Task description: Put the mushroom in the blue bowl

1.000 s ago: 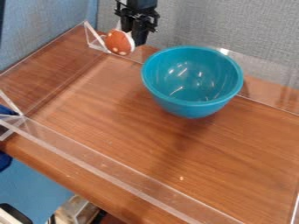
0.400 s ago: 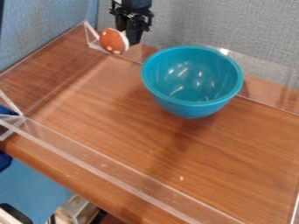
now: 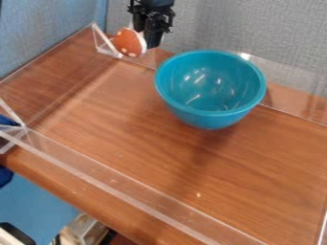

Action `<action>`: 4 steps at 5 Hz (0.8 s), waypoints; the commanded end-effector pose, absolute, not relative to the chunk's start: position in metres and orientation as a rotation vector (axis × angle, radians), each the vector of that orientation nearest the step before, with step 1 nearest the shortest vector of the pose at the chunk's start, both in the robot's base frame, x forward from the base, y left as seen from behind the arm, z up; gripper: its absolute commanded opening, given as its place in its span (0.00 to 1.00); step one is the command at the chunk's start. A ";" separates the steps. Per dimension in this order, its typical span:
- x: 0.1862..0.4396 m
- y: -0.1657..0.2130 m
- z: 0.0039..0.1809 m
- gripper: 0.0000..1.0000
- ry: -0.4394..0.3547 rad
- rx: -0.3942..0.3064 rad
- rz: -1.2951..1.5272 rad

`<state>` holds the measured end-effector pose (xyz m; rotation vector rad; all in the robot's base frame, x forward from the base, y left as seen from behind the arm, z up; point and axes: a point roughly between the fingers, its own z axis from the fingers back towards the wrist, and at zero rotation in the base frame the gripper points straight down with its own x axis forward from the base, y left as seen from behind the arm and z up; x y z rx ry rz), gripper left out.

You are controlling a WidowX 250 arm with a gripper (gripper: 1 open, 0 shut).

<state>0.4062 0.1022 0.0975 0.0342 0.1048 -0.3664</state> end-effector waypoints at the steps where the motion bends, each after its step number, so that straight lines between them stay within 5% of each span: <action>1: 0.406 0.081 0.153 0.00 -0.010 0.089 -0.435; 4: 0.397 -0.004 0.158 0.00 -0.024 0.066 -0.687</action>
